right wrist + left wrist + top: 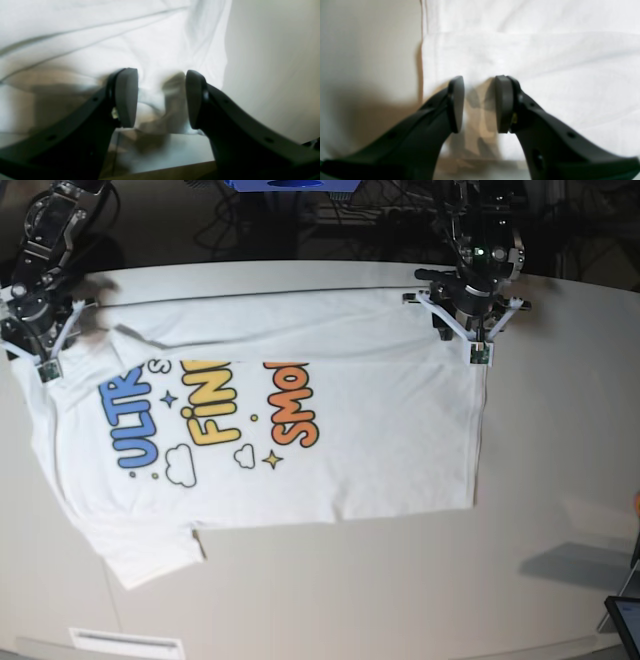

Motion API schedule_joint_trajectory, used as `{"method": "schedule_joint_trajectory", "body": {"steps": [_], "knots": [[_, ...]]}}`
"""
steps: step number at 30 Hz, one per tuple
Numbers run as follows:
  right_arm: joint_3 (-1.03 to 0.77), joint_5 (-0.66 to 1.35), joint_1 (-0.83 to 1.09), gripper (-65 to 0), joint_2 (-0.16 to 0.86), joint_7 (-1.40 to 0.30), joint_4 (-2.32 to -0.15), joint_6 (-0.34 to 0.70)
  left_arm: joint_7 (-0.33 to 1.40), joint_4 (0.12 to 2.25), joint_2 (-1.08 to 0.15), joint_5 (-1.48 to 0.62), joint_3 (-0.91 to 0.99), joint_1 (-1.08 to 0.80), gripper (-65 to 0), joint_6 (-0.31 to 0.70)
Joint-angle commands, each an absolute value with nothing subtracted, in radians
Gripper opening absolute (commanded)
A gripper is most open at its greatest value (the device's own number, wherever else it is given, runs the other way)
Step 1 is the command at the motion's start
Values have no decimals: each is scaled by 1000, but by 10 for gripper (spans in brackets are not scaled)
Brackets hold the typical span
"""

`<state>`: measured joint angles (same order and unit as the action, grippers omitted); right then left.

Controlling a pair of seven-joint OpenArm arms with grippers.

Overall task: Fold the T-shirt properly
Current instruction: 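Drag the folded shirt with both grippers to smooth it flat, then hold the folded edge with both grippers and pull it taut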

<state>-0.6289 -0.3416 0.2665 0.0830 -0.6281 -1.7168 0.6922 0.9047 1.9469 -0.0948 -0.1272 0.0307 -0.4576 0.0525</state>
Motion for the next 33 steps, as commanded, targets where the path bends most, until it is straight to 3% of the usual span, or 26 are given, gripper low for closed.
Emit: {"method": "schedule_joint_trajectory", "body": {"steps": [1,33], "knots": [[-656,-429,288,-353,93,-727,-1709,698,921,1959,-101,-113,27,-463,-438,47],[-657,-427,294,-353,76,-762,-1808,698,923,1974,-99,-113,35,-464,-438,47]]}}
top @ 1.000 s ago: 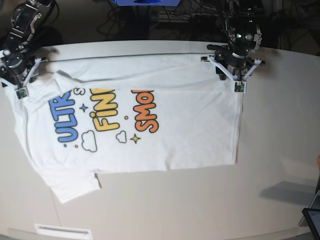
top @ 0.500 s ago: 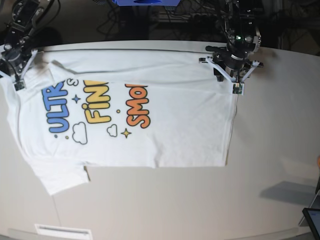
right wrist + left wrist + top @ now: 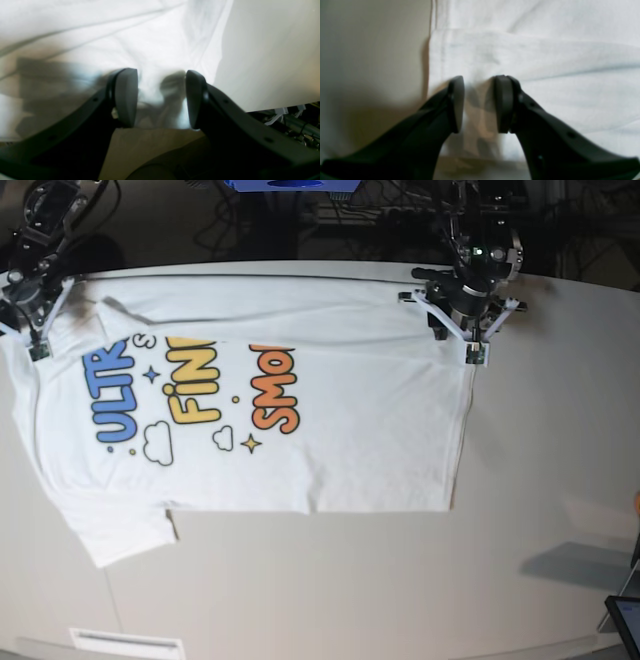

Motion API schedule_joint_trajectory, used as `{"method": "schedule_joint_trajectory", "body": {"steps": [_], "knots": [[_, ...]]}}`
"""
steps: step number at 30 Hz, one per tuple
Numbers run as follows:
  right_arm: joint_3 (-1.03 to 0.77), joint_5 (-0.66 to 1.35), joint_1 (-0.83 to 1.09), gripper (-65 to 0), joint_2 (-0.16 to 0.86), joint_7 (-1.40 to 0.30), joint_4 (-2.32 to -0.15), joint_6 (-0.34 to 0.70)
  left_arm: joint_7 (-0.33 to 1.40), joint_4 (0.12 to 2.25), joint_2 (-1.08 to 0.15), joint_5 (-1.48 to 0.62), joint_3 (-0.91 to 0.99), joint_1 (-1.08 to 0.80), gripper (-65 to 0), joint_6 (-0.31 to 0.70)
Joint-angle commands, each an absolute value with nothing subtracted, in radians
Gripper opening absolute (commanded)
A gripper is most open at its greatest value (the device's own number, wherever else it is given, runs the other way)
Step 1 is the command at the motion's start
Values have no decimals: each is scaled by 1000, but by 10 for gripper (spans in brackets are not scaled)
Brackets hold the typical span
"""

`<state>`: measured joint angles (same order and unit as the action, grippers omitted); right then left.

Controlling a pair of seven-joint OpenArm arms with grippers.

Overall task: Fold the T-shirt properly
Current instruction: 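Hold the folded edge with both grippers and pull it taut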

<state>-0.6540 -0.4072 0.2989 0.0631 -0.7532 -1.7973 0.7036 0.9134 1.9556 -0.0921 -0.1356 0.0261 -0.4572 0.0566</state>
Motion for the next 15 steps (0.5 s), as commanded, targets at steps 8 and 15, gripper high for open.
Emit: {"method": "schedule_joint_trajectory", "body": {"steps": [8,15], "knots": [[-657,-427,268,-353,79,-765,-1848,698,926,2017,-99,-114,36,-467,-438,47],[-656,-427,266,-351,79,-769,-1929,698,926,2034,-93,-119,38,-456,-438,47]]}}
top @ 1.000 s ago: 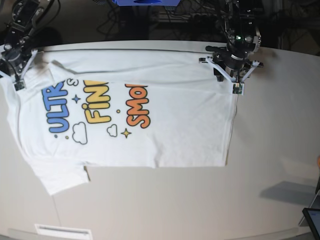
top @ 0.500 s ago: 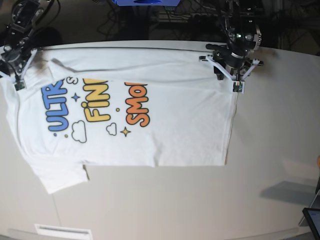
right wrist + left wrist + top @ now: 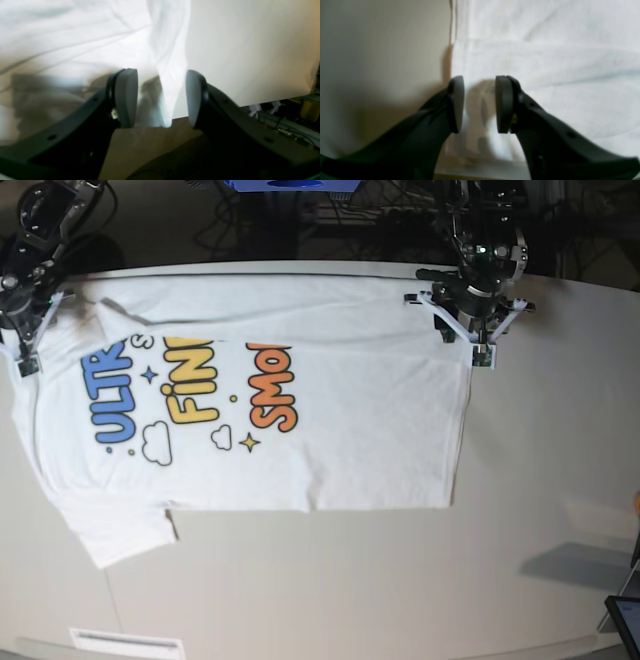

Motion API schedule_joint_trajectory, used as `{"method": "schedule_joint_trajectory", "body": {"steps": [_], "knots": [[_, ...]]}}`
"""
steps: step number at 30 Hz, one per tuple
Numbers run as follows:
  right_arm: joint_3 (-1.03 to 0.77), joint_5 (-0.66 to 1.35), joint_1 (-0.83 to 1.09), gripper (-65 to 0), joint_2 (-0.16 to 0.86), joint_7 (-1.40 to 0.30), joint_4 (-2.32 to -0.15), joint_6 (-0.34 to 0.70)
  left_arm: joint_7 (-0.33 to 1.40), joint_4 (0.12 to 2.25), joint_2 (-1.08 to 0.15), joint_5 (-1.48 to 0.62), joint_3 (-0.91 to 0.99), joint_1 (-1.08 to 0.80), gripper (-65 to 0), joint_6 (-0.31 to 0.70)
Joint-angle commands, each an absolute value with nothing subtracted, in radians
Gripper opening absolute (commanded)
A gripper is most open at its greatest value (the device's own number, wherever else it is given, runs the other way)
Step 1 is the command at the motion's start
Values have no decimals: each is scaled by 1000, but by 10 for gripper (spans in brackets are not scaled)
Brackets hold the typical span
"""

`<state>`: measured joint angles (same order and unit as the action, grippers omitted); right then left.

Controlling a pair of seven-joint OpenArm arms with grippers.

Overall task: Fold the T-shirt properly
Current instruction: 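Hold the folded edge with both grippers and pull it taut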

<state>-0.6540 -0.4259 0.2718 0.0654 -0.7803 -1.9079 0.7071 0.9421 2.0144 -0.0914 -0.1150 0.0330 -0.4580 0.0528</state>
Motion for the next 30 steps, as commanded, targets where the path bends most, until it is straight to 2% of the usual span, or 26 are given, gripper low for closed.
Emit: {"method": "schedule_joint_trajectory", "body": {"steps": [1,8,11,12,15,16,23,30], "knots": [[-656,-427,266,-351,79,-768,-1945,698,926,2035,-93,-122,38,-453,-438,47],[-657,-426,294,-355,70,-720,-1991,698,869,2046,-90,-125,38,-420,-442,47],[-659,-426,340,-440,39,-639,-2002,698,700,2046,-90,-125,36,-440,-448,47],[-661,-426,351,-476,28,-604,-2003,698,639,2045,-91,-119,36,-455,-479,47],[-657,-421,392,-598,10,-518,-2002,698,492,2038,-96,-116,33,-481,-640,50],[-656,-421,401,-618,-1,-495,-2002,698,458,2037,-99,-116,31,-489,-650,50],[-656,-406,469,-627,-48,-406,-2003,698,387,2034,-108,-114,36,-509,-650,48],[-657,-406,558,-621,-96,-166,-2005,698,386,2022,-114,-114,36,-515,-650,48]]}}
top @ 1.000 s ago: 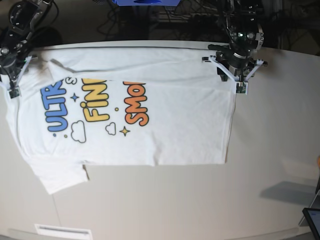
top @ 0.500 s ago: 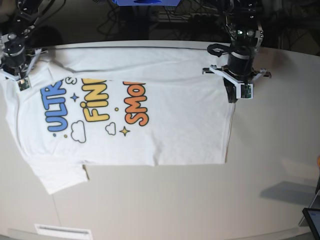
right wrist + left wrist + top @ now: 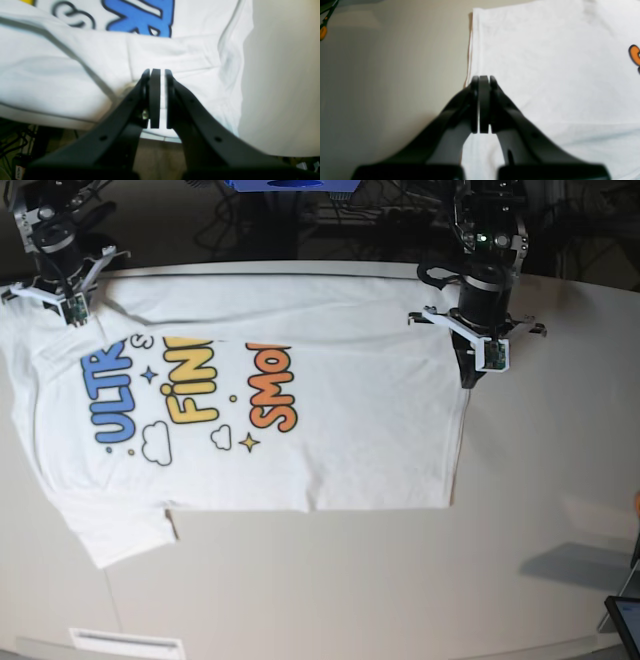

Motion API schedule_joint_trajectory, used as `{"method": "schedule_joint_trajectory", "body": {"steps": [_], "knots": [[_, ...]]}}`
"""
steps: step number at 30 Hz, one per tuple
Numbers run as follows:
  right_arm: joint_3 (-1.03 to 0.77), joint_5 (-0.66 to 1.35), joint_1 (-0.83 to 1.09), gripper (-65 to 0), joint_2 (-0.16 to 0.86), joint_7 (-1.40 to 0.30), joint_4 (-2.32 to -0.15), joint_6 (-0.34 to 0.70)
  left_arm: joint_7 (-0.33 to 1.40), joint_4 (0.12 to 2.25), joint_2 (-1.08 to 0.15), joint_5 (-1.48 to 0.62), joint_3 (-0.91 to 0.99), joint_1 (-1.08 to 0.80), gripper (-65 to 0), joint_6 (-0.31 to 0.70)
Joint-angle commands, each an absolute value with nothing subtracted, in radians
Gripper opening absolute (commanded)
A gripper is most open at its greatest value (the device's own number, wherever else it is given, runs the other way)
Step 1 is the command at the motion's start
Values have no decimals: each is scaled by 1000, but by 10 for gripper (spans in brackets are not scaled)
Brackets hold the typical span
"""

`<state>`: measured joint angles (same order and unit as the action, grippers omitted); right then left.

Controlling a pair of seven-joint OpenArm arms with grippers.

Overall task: Fold the T-shirt properly
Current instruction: 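Hold the folded edge with both grippers and pull it taut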

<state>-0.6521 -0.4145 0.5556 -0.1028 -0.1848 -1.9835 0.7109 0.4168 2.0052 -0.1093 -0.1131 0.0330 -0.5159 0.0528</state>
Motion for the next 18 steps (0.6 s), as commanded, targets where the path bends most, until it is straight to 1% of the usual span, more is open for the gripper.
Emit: {"method": "schedule_joint_trajectory", "body": {"steps": [1,8,10,13,16,18], "knots": [[-662,-406,562,-621,-96,-154,-2006,698,386,2022,-114,-114,38,-515,-650,48],[-656,-406,619,-617,-97,-150,-2008,698,392,2018,-114,-114,38,-515,-650,48],[-656,-406,619,-577,-97,-150,-2009,698,392,2014,-114,-114,38,-513,-650,48],[-656,-406,618,-480,-97,-150,-2009,698,392,2003,-114,-114,38,-512,-650,48],[-654,-406,618,-406,-97,-150,-2009,698,392,2002,-114,-114,38,-512,-650,48],[-645,-406,618,-373,-97,-150,-2009,698,392,2000,-114,-114,38,-512,-650,48]]}}
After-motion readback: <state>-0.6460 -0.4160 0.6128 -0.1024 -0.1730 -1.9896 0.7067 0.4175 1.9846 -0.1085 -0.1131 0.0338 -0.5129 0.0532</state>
